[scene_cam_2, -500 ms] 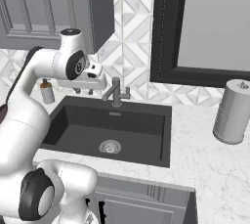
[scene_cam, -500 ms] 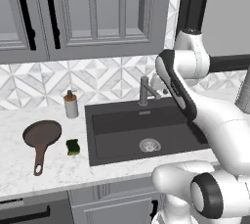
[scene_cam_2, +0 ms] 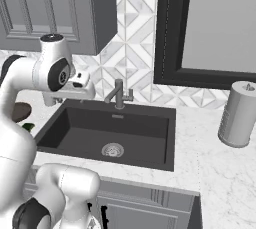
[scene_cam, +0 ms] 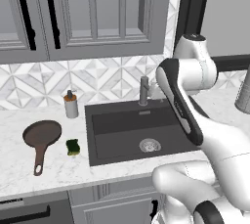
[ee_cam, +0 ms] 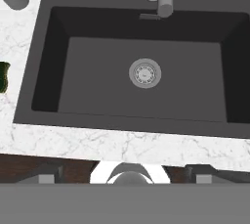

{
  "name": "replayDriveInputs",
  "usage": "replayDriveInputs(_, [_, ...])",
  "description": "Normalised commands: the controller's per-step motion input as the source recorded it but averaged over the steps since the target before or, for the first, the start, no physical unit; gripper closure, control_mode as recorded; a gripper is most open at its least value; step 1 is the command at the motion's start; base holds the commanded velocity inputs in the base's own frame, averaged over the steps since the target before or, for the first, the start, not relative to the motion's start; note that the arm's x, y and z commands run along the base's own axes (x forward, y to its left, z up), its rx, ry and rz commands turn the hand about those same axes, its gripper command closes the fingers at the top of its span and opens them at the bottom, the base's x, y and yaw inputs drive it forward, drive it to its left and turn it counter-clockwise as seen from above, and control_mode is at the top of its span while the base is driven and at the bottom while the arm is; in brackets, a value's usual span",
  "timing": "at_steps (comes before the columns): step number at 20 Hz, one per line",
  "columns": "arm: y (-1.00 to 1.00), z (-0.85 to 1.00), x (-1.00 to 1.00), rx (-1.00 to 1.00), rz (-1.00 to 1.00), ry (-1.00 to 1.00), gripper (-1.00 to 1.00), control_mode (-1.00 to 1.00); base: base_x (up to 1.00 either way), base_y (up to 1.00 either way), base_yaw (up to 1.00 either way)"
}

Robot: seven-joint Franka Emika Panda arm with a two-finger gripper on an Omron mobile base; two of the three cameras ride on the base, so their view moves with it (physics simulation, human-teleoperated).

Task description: Pick the pan and sponge and place them into the sink. Then turn on the water.

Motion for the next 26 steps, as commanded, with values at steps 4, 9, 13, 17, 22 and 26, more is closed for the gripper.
replayDriveInputs(4, [0.70, -0.11, -0.44, 0.00, 0.00, 0.06, -1.00, -1.00, 0.00, 0.00, 0.00])
replayDriveInputs(9, [0.95, -0.11, -0.22, 0.00, -0.02, 0.06, -1.00, -1.00, 0.00, 0.00, 0.00])
replayDriveInputs(13, [1.00, -0.18, -0.02, 0.00, -0.05, 0.18, -1.00, -1.00, 0.00, 0.00, 0.00])
replayDriveInputs(17, [0.87, -0.25, 0.00, 0.00, -0.02, 0.18, -1.00, -1.00, 0.00, 0.00, 0.00])
replayDriveInputs(22, [0.84, -0.42, 0.00, 0.00, 0.00, 0.14, -1.00, -1.00, 0.00, 0.00, 0.00])
replayDriveInputs(26, [0.94, -0.46, 0.00, 0.00, 0.00, 0.03, -1.00, -1.00, 0.00, 0.00, 0.00])
